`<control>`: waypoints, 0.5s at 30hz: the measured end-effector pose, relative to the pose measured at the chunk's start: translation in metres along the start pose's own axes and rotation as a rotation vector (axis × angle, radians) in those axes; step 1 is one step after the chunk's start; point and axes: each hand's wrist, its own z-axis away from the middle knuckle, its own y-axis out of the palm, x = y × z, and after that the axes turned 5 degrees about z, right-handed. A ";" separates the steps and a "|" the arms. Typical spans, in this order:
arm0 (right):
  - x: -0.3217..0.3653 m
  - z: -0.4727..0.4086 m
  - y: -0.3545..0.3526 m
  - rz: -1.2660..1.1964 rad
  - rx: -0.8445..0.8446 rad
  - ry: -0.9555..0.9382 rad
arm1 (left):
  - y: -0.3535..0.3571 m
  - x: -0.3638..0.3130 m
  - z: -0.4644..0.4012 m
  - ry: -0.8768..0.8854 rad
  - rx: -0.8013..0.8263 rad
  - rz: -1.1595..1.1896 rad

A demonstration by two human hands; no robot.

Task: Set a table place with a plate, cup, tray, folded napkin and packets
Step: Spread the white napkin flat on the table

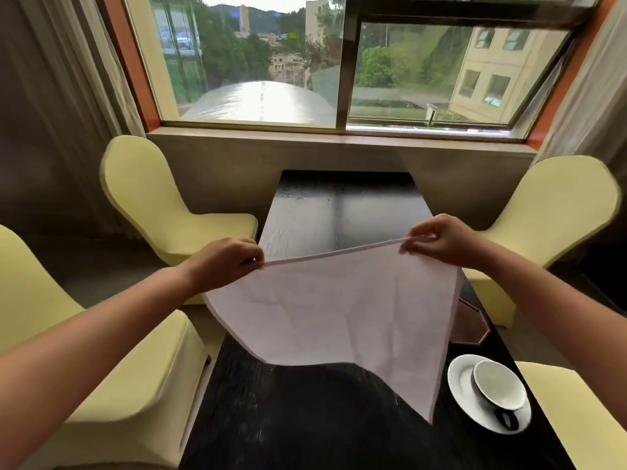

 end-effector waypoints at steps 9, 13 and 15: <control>0.000 -0.067 -0.029 0.606 -0.043 0.063 | -0.036 0.018 -0.071 -0.365 -0.080 -0.125; 0.000 -0.088 -0.076 0.683 -0.250 0.087 | -0.090 0.012 -0.108 -0.264 -0.276 -0.213; 0.002 -0.093 -0.097 0.758 -0.360 0.052 | -0.113 0.006 -0.120 -0.199 -0.359 -0.243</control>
